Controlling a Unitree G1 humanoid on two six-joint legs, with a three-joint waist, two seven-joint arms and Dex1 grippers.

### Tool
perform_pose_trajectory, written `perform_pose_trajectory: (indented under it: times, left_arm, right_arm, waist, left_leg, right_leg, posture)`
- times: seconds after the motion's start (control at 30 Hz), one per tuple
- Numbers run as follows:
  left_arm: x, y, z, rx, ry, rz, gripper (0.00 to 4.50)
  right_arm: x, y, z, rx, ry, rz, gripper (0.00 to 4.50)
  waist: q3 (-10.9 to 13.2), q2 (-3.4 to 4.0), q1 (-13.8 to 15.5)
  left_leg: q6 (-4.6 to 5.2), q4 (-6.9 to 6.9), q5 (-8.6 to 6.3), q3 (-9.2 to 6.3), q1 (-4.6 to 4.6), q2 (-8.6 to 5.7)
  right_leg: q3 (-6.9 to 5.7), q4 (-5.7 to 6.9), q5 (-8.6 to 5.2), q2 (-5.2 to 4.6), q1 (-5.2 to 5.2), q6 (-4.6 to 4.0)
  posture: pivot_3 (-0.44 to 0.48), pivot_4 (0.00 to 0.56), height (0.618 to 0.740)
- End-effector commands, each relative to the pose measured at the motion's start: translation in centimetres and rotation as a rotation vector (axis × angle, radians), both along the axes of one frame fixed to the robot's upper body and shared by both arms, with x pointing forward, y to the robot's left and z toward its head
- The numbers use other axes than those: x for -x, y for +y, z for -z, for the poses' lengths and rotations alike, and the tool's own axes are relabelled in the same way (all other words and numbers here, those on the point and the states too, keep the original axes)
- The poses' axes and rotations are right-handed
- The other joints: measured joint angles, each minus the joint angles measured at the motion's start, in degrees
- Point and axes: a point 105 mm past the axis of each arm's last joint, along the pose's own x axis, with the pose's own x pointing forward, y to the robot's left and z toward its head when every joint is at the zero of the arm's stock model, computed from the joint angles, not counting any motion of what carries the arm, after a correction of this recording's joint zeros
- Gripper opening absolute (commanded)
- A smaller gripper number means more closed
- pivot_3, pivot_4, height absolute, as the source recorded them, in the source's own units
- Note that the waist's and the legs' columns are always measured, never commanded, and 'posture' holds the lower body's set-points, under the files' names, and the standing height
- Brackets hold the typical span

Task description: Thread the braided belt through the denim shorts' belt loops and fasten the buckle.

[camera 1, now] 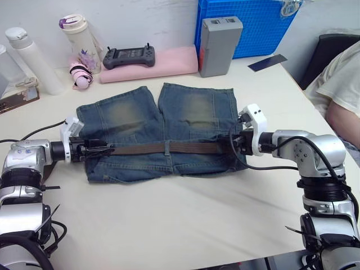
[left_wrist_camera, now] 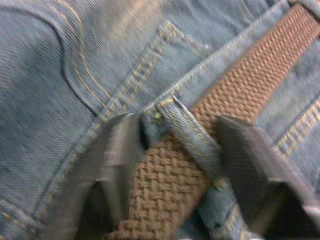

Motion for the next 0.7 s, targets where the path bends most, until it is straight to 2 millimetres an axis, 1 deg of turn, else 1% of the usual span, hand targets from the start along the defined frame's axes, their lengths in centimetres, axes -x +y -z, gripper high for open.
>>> perform_pose_trajectory:
  times: [0.03,0.07,0.1,0.27,0.3,0.33,0.4,0.47,0.5,0.53,0.57,0.63,0.7]
  left_arm:
    - [-0.1,-0.1,-0.3,-0.027,-0.044,0.020,0.58]
    - [-0.1,-0.1,-0.3,-0.029,-0.051,0.021,0.15]
    - [-0.2,-0.2,-0.4,-0.028,-0.055,0.024,0.03]
    - [-0.9,-0.6,-0.7,-0.033,-0.104,0.017,0.03]
    - [-1.4,-0.7,-1.1,-0.035,-0.137,-0.003,0.03]
    - [-2.0,-0.7,-1.6,-0.039,-0.175,-0.027,0.03]
    - [-3.5,-0.6,-3.2,-0.046,-0.300,-0.099,0.03]
    - [-4.5,-0.3,-5.1,-0.054,-0.433,-0.163,0.03]
    - [-4.6,-0.2,-5.9,-0.077,-0.507,-0.173,0.03]
    - [-4.5,-0.2,-6.6,-0.127,-0.589,-0.161,0.03]
    - [-3.8,-0.3,-6.9,-0.194,-0.686,-0.127,0.03]
    - [-1.9,-1.0,-6.8,-0.313,-0.844,-0.047,0.03]
    - [0.4,-1.3,-6.7,-0.408,-0.983,-0.024,0.03]
  right_arm:
    - [0.3,0.3,-1.1,-0.026,-0.040,-0.013,0.00]
    - [0.3,0.3,-1.1,-0.026,-0.040,-0.013,0.00]
    - [0.3,0.3,-1.1,-0.026,-0.040,-0.012,0.00]
    - [0.0,0.4,-1.2,-0.024,-0.057,0.003,0.00]
    - [-0.5,0.2,-1.3,-0.022,-0.076,0.023,0.00]
    - [-1.0,0.0,-1.5,-0.023,-0.095,0.045,0.00]
    - [-1.9,-0.5,-2.4,-0.041,-0.145,0.082,0.00]
    - [-2.3,-0.8,-3.4,-0.069,-0.196,0.104,0.00]
    - [-2.3,-1.0,-4.1,-0.088,-0.226,0.111,0.00]
    - [-2.1,-1.1,-4.8,-0.105,-0.259,0.108,0.00]
    - [-1.6,-1.2,-5.8,-0.136,-0.303,0.103,0.00]
    - [-0.4,-1.6,-7.1,-0.183,-0.379,0.099,0.00]
    - [1.4,-1.8,-7.7,-0.159,-0.473,0.073,0.00]
  waist:
    - [0.0,0.00,0.1]
    - [0.0,0.00,0.1]
    - [0.0,0.00,0.1]
    - [0.0,0.00,0.1]
    - [0.0,0.00,0.1]
    - [0.0,-0.01,0.2]
    - [0.0,-0.03,0.3]
    - [0.0,-0.04,0.3]
    - [0.0,-0.05,0.2]
    - [0.0,-0.05,0.1]
    - [0.0,-0.05,0.1]
    - [0.0,-0.04,-0.2]
    - [0.0,-0.03,-0.4]
  left_leg:
    - [0.00,0.00,0.00,0.00,0.00,0.00]
    - [0.00,0.00,0.00,0.00,0.00,0.00]
    - [0.00,0.00,0.00,0.00,0.00,0.00]
    - [0.00,0.03,0.00,0.00,0.00,-0.01]
    - [0.00,0.03,0.00,0.00,0.00,-0.01]
    - [0.00,0.05,0.00,0.00,0.00,-0.01]
    - [0.01,0.11,0.00,-0.04,0.00,-0.05]
    - [0.01,0.14,0.00,-0.04,-0.03,-0.09]
    - [0.01,0.16,0.00,-0.04,-0.04,-0.10]
    - [0.01,0.16,0.00,-0.04,-0.09,-0.10]
    - [0.01,0.13,0.00,-0.03,-0.10,-0.10]
    - [0.00,0.08,0.00,-0.03,-0.10,-0.08]
    - [0.00,0.04,-0.01,-0.03,-0.09,-0.09]
  right_leg:
    - [0.00,0.00,0.00,0.00,0.00,0.00]
    - [0.00,0.01,0.00,0.00,0.00,0.00]
    - [0.00,0.03,0.00,0.00,0.00,0.00]
    - [0.00,0.06,0.00,-0.01,0.00,0.00]
    - [0.00,0.06,0.00,-0.01,0.00,0.00]
    - [0.00,0.08,0.00,-0.01,0.00,0.00]
    - [-0.01,0.13,0.00,-0.04,0.00,0.00]
    - [-0.01,0.15,0.00,-0.06,0.00,0.01]
    - [-0.01,0.16,0.01,-0.07,-0.02,0.01]
    - [-0.02,0.17,0.01,-0.06,-0.07,0.01]
    - [-0.01,0.21,0.01,-0.07,-0.13,0.01]
    - [-0.01,0.35,0.01,-0.07,-0.28,0.01]
    - [0.02,0.35,0.01,-0.07,-0.42,0.01]
  posture:
    - [0.000,0.150,0.709]
    - [0.000,0.150,0.709]
    - [0.000,0.150,0.709]
    - [0.000,0.150,0.709]
    - [0.000,0.150,0.709]
    - [0.000,0.150,0.709]
    - [0.000,0.150,0.709]
    - [0.000,0.150,0.709]
    - [0.000,0.150,0.709]
    - [0.000,0.150,0.709]
    - [0.000,0.150,0.709]
    - [0.000,0.150,0.709]
    - [0.000,0.150,0.709]
